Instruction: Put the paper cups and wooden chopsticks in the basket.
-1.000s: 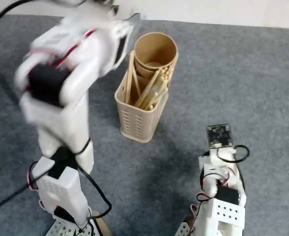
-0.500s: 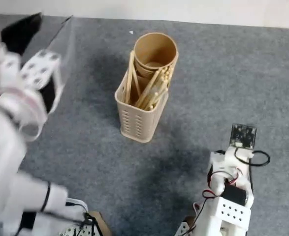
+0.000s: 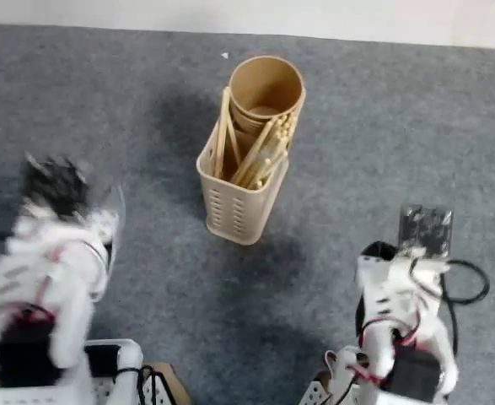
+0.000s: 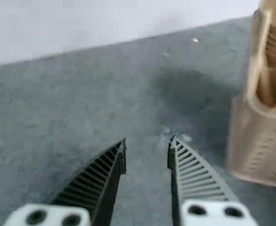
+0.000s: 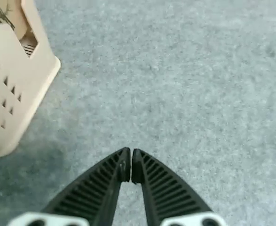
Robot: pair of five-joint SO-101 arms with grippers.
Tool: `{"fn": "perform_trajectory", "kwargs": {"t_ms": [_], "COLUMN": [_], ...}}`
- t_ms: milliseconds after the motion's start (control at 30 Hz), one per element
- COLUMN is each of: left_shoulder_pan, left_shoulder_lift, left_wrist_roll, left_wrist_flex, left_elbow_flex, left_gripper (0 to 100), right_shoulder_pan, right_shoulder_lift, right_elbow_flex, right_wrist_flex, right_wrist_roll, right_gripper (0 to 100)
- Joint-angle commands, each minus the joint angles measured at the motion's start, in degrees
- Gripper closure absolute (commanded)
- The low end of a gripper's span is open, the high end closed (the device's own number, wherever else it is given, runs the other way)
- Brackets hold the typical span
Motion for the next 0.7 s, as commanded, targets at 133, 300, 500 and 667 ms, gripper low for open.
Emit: {"fn": "perform_trajectory", "kwargs": {"t_ms": [133, 300, 500, 667], "left_shoulder_pan": [-2.42, -2.33, -2.33, -2.51], "left_shoulder_lift": [-26.07, -24.22, -24.13, -24.04], "left_wrist_roll": [-4.22, -4.13, -4.13, -4.31], "left_wrist_flex": [-15.03, -15.21, -14.86, -9.93], "left_elbow_flex": [37.41, 46.20, 49.80, 49.80], "left_gripper": [84, 84, 84, 84], "right_shoulder_pan": [-0.66, -0.66, -0.31, -0.31], "right_shoulder_lift": [-10.77, -12.88, -12.97, -12.88], "right_elbow_flex": [27.38, 33.54, 36.88, 39.60], "right_wrist_flex": [-8.22, -10.15, -10.07, -8.13], "right_wrist_roll": [5.98, 5.98, 5.98, 6.15], "right_gripper": [96.8, 96.8, 96.8, 96.8]}}
